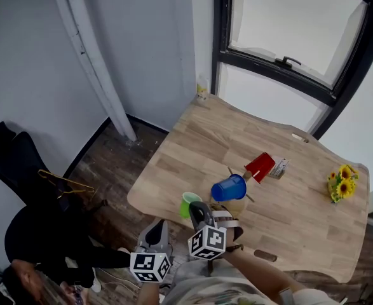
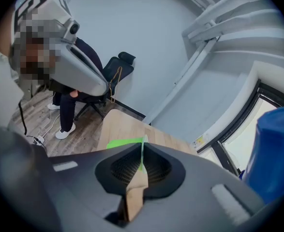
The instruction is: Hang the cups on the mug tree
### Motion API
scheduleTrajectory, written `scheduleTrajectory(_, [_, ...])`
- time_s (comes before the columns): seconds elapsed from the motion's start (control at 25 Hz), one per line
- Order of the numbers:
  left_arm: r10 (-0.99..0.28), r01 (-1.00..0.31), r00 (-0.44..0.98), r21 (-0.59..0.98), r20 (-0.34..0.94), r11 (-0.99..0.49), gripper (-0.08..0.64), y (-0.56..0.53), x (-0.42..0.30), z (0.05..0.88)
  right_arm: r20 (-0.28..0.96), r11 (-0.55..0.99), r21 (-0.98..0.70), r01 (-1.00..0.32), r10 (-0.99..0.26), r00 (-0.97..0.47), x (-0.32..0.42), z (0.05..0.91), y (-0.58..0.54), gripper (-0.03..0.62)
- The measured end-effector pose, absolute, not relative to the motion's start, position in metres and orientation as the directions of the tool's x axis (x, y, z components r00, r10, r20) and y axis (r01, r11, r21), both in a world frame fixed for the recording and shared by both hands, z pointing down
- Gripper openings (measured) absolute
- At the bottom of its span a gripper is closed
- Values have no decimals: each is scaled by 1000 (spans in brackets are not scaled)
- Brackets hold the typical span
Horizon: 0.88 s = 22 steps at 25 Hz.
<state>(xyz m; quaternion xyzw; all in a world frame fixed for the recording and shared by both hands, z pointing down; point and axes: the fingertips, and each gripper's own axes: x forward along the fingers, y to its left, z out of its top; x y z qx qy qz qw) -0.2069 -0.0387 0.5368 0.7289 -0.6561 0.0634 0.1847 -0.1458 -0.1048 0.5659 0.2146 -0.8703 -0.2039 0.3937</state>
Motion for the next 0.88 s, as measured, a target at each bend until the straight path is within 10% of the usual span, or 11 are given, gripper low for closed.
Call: scheduleTrajectory(0.88, [-939, -982, 140, 167, 313, -91, 5, -46, -165, 521, 525, 881, 311, -356, -471, -709, -85, 540, -81, 13])
